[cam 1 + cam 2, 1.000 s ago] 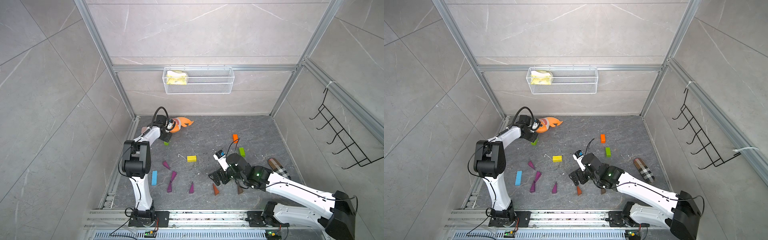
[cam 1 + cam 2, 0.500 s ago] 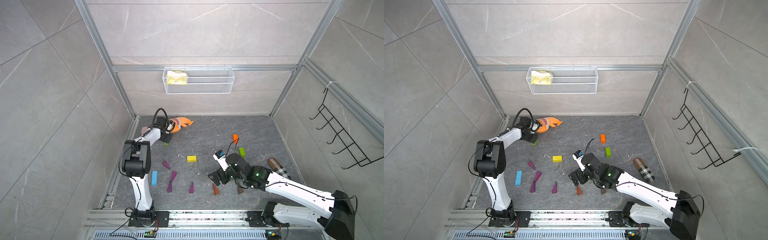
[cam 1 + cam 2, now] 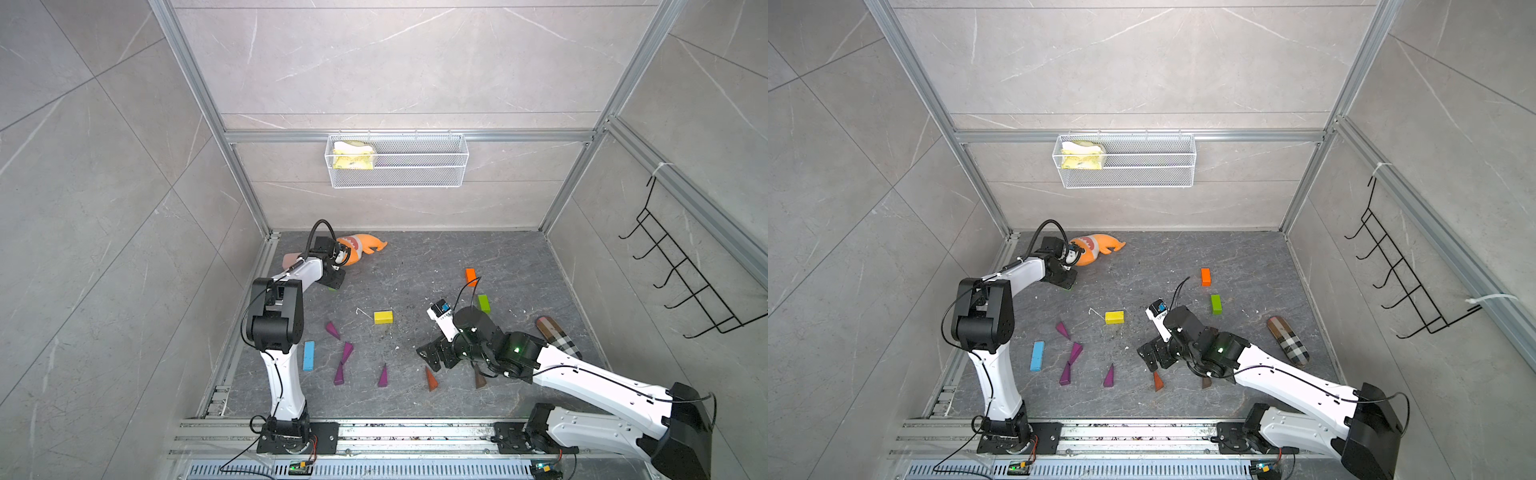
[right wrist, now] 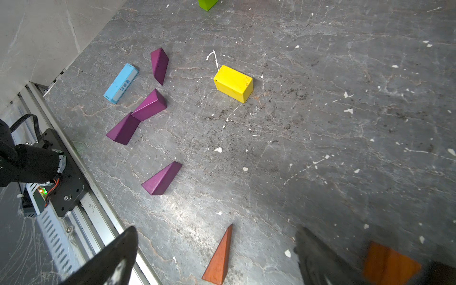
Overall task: Assemble a small pinwheel with building blocks
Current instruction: Pick up the building block from the center of the board.
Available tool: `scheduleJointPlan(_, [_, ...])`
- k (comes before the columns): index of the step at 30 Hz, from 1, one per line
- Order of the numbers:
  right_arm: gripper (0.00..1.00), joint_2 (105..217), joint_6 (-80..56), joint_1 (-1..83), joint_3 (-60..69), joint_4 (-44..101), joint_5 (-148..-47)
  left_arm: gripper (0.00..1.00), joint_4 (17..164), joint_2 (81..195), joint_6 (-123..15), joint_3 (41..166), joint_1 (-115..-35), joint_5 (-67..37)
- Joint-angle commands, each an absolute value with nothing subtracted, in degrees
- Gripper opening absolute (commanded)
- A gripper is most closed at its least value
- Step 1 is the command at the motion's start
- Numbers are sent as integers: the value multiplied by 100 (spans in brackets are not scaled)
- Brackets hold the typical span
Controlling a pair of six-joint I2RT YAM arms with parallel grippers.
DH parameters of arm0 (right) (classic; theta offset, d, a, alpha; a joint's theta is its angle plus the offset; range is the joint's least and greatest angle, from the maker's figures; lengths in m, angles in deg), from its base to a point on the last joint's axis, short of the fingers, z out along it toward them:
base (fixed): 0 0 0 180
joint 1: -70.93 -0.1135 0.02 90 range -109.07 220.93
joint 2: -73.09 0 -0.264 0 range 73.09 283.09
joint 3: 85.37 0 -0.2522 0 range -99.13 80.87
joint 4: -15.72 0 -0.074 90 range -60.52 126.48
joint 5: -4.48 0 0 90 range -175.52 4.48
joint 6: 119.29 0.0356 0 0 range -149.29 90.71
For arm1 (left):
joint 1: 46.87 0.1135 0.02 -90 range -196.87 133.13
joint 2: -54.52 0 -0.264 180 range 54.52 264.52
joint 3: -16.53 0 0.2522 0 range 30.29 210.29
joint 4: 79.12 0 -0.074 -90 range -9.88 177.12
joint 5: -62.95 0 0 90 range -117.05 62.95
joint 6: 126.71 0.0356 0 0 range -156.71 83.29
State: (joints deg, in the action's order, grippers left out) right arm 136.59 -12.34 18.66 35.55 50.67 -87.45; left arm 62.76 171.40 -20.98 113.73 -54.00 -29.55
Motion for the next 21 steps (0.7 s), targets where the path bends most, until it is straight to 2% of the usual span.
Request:
scheduleJointPlan(1, [100,13507,-1151,1846,3619,5149,-8728,34,6253,17161,-2177,11352,-5396,-2738])
scheduleJointPlan(8, [100,13237,-1103,1842,3699,5223,-8692,24,6164,16740,-2020,11074,-5407,-2371])
scheduleJointPlan(21, [100,12272,-848,1831,4145,5508,-8731,23,5754,14689,-116,9949,-5999,-1169])
